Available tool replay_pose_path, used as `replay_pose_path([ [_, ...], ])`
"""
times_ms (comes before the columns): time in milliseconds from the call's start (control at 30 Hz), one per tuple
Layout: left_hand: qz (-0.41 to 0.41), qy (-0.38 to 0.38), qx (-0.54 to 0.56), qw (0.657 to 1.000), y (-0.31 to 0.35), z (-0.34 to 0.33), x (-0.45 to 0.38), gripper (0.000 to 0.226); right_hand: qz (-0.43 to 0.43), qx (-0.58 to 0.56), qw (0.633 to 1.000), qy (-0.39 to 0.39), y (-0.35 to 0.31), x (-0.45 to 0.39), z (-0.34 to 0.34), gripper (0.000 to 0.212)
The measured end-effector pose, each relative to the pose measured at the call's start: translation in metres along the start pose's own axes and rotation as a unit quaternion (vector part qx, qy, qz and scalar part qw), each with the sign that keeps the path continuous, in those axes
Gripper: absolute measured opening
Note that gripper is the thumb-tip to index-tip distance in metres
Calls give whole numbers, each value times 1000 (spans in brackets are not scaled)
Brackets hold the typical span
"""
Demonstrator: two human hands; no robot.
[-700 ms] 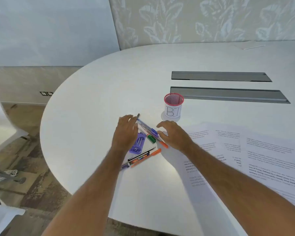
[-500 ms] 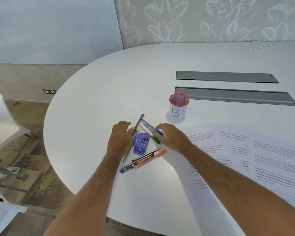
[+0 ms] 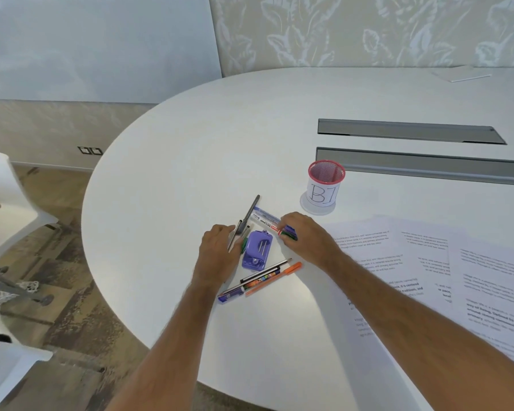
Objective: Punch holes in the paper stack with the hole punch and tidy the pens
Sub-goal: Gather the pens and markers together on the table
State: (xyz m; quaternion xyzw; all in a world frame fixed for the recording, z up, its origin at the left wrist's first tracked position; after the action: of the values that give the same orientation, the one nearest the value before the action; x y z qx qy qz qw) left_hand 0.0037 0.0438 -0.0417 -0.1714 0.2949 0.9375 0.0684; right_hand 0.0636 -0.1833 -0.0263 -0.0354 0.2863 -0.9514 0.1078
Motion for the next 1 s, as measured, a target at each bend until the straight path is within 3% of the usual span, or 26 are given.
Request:
replay_pose_path([
  [233,-9,-36,20,999,-1,0,1,38,-28,4,1000,-8,4,-11,2,20],
  [433,-62,-34,-35,997,0,-4,-7,44,-29,19,999,-16,1,-23,4,22],
  [633,-88,-55,-88,991,-3,-7,-19,32,-30,26,999,-32,-3,-34,3,25],
  [867,-111,-20,-104,988,-18,-1,-30,29,-29,28,998,-56,-6,-48,-1,29],
  [1000,-83,-12,-115,990,-38,7,-37,29,-22,5,996,-82,-9,-56,-2,27],
])
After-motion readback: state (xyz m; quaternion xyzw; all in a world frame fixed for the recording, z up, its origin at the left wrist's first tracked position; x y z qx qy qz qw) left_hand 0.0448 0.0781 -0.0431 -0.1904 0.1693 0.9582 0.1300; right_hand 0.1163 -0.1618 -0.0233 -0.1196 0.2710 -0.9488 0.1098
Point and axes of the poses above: each hand's wrist, its own x-axis away from the middle knuckle, its own z-axis out of the back of the hand, y = z × x, the point moved 3 cm from there along -x, towards the middle knuckle, and after that the axes turned 15 degrees about -z, right-handed, at the moved point
